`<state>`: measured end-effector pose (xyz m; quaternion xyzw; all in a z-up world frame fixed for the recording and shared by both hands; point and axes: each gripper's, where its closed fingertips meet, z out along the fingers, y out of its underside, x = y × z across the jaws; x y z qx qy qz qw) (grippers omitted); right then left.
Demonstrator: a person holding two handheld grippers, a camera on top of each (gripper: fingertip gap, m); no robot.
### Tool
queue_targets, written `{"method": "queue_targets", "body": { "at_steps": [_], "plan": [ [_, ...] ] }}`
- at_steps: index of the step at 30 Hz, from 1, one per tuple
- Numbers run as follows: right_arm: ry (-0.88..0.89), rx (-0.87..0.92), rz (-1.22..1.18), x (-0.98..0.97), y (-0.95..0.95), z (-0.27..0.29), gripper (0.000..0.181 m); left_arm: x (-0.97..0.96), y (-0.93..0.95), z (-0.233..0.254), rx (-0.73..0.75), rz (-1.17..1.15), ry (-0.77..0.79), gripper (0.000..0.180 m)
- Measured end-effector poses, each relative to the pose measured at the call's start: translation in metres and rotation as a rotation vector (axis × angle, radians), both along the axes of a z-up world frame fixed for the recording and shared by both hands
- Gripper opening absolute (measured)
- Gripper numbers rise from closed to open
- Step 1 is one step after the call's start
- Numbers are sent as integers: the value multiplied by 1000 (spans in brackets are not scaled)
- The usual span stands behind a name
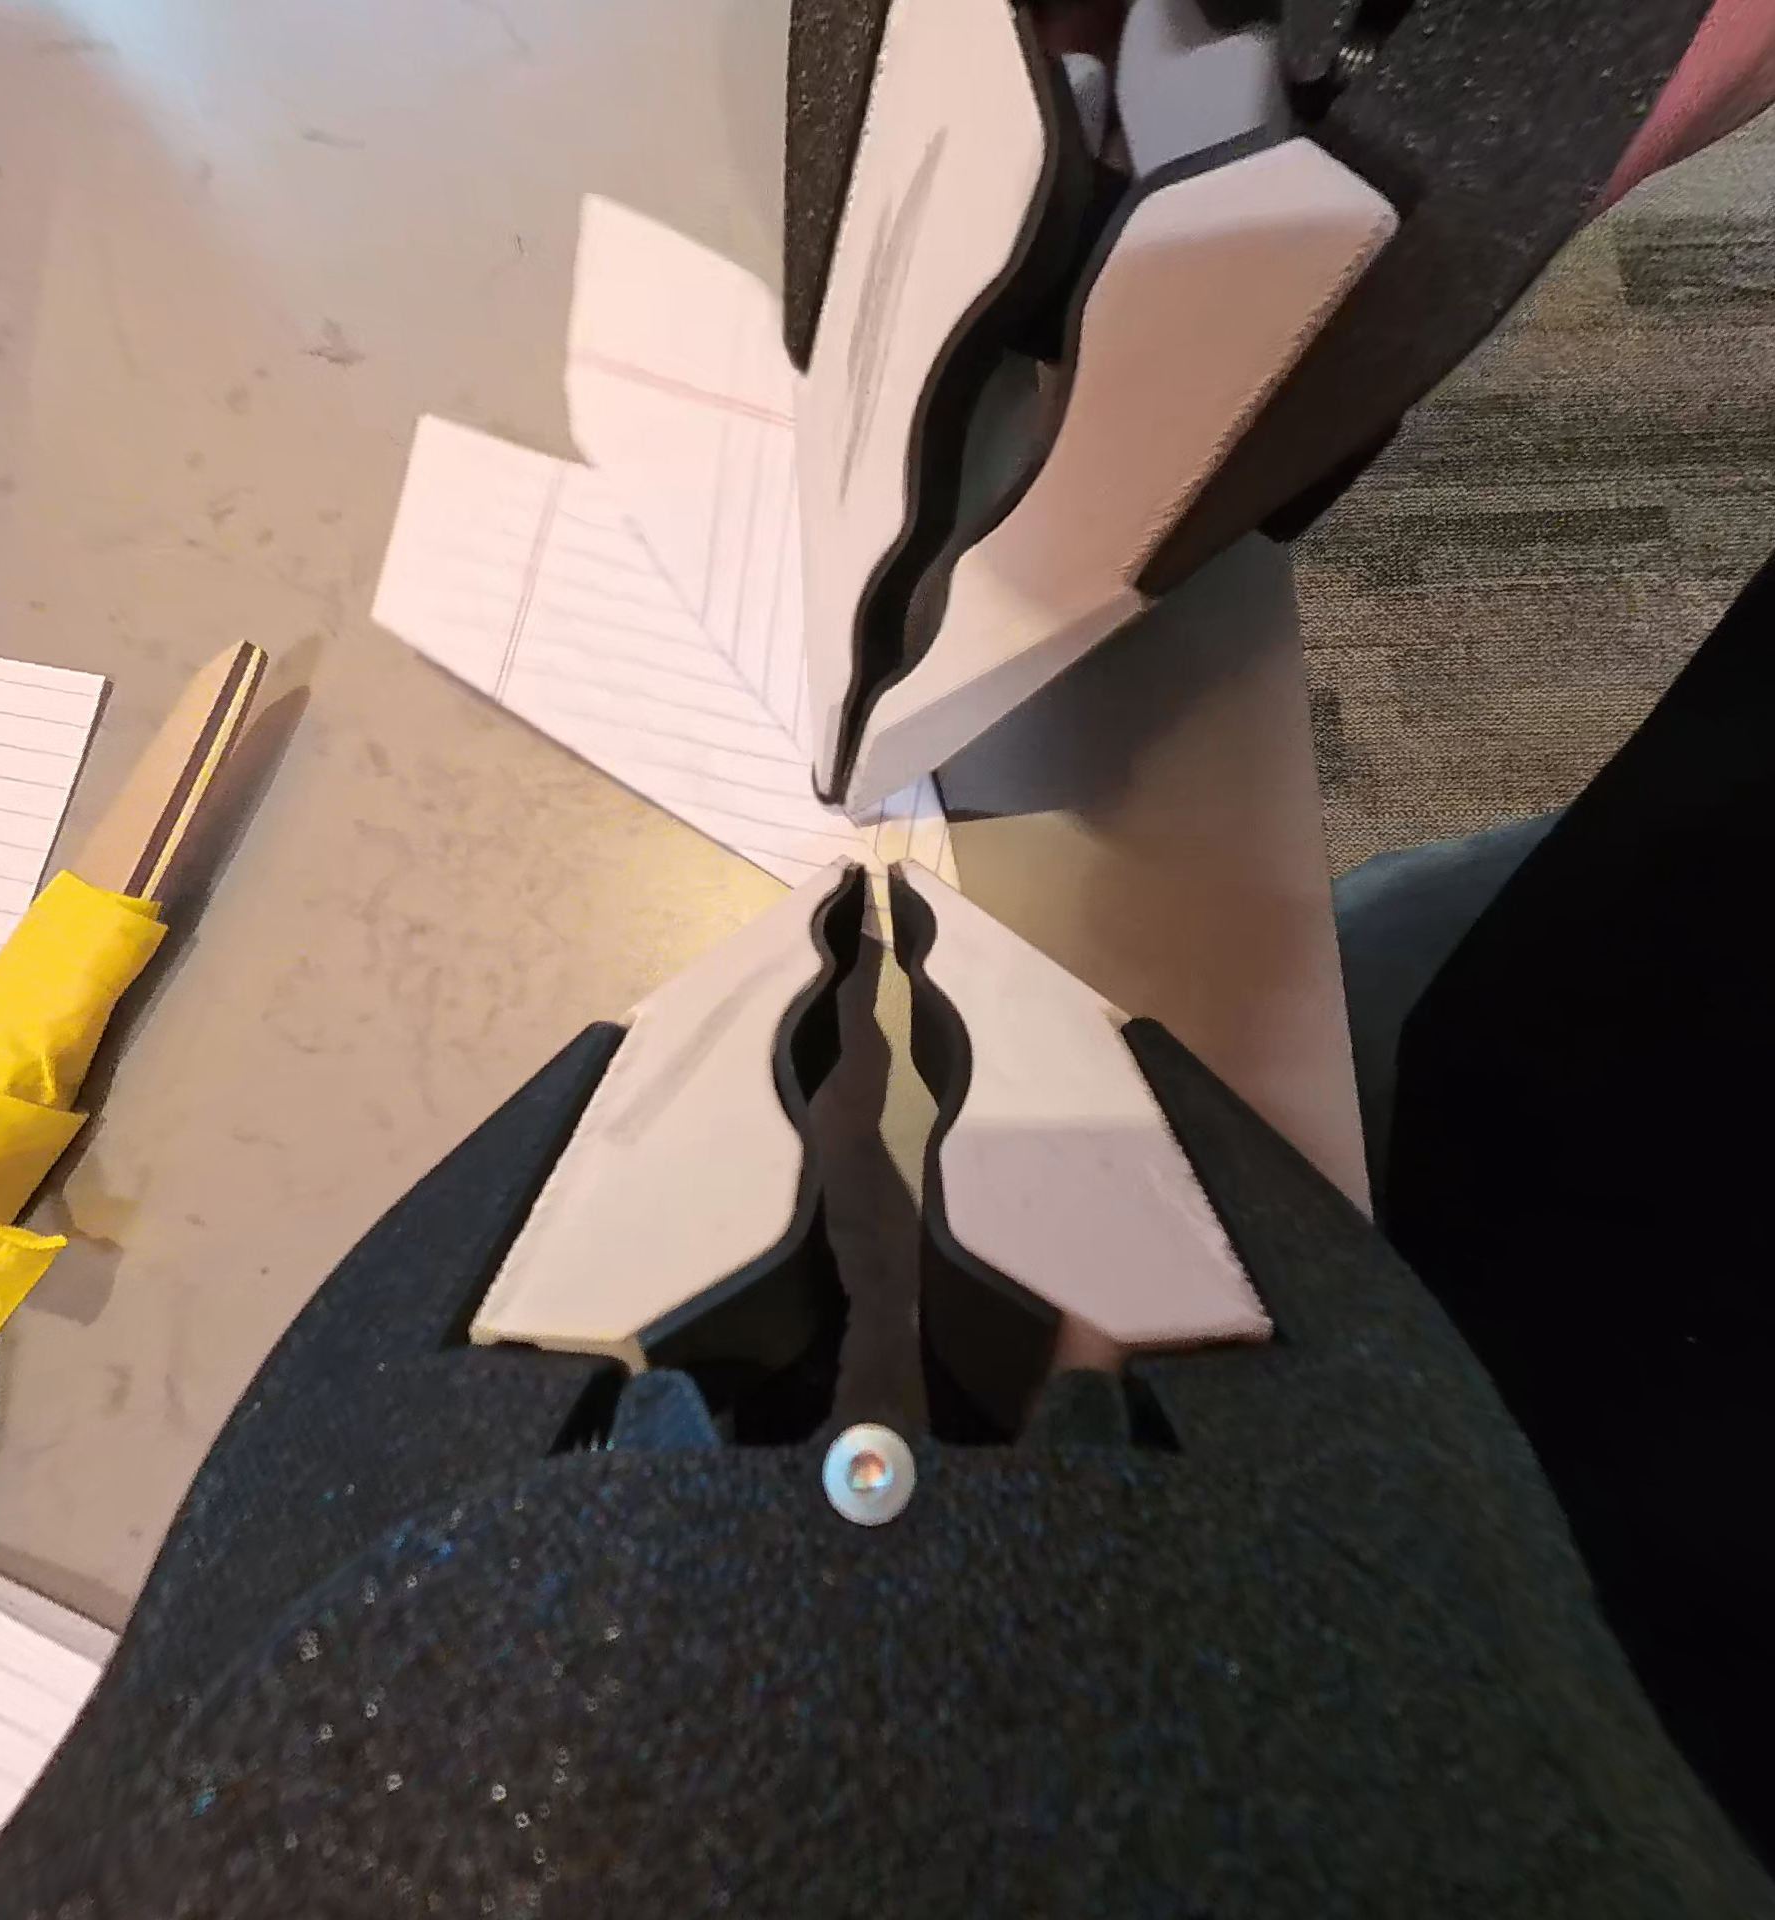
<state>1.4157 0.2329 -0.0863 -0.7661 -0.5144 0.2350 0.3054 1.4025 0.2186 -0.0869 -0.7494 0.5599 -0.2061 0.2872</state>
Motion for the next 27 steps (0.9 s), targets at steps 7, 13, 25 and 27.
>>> {"method": "queue_targets", "body": {
  "at_steps": [7,13,25,27],
  "plan": [
    [41,2,-42,11,7,12,0,1,1,-1,13,29,6,4],
    [-22,5,-37,15,7,0,0,1,1,-1,19,30,9,4],
    [35,-135,-101,17,8,1,0,0,1,0,30,12,13,4],
    [45,-150,-116,18,11,1,0,1,2,0,36,7,13,5]
  ]
}}
